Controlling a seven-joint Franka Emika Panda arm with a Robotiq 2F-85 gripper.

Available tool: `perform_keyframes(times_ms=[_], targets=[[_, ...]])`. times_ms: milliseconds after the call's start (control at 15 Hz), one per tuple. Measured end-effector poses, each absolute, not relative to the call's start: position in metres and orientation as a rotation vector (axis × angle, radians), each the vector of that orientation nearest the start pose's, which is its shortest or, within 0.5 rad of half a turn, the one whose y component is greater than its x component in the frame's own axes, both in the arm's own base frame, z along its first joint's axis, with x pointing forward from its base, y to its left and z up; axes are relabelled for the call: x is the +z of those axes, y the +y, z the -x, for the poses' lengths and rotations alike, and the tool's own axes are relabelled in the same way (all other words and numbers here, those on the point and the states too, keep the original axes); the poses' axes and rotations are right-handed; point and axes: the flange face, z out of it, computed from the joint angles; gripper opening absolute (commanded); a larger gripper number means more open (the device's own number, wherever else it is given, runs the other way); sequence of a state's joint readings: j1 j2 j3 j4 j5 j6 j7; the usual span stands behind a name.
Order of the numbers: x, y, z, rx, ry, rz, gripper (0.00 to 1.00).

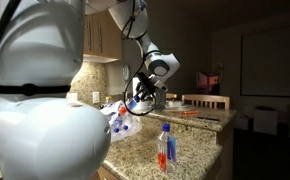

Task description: Pick up the bottles from the counter and put them in the plastic

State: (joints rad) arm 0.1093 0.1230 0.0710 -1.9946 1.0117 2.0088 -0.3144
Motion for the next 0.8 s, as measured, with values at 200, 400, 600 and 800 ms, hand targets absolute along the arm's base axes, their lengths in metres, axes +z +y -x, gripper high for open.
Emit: perform_keyframes(times_ms=[200, 400, 600, 800], targets=[[0.371, 0.178, -0.577, 0.211, -0.067, 2.169, 0.1], [0.324, 0.217, -0.587, 0.37, -0.15, 2.085, 0.1], [0.294, 0.264, -0.59, 0.512, -0.243, 1.992, 0.6], [0.284, 0.298, -0.595, 0.557, -0.329, 1.992, 0.72]])
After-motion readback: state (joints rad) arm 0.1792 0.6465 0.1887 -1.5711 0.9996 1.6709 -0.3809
